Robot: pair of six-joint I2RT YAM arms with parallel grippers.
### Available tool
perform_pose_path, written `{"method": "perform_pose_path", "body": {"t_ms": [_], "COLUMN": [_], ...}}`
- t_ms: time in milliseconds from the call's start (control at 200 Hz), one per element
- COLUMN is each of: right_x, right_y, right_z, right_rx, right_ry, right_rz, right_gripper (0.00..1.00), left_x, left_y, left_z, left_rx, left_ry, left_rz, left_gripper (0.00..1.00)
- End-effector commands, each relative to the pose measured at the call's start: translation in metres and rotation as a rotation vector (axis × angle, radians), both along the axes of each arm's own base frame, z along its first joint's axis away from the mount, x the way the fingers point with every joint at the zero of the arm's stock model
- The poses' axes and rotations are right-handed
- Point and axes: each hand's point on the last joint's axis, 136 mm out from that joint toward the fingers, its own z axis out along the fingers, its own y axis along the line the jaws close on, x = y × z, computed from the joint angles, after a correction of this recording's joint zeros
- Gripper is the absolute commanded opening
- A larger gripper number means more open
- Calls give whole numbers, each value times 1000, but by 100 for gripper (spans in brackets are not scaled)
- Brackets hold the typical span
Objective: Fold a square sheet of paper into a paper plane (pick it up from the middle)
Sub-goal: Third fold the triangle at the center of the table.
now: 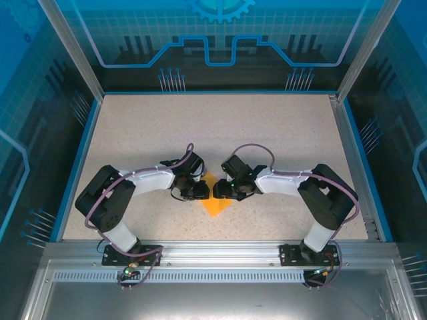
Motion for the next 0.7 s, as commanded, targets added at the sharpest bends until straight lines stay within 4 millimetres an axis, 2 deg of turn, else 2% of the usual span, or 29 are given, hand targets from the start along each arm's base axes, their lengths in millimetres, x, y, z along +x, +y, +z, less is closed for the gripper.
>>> {"method": "perform_pose_path", "body": {"t_ms": [0, 115, 290, 510, 695], "right_x": [-18, -17, -17, -15, -14], "right_y": [-4, -2, -3, 0, 10], "right_z": [-13, -12, -12, -9, -5], "right_rx": [-19, -7, -17, -12, 29], "right_ry": [62, 60, 60, 54, 57], "right_rz": [12, 10, 13, 17, 20], "right_gripper": [51, 51, 51, 51, 51], "left_x": [3, 5, 3, 0, -3], "left_y": [3, 10, 21, 22, 24], "left_z": [20, 22, 12, -8, -21], "left_rx": [2, 33, 90, 108, 120], "left_ry": [-26, -36, -26, 10, 31], "left_rz": [-7, 5, 24, 20, 17], "left_gripper": [23, 23, 20, 16, 14]}}
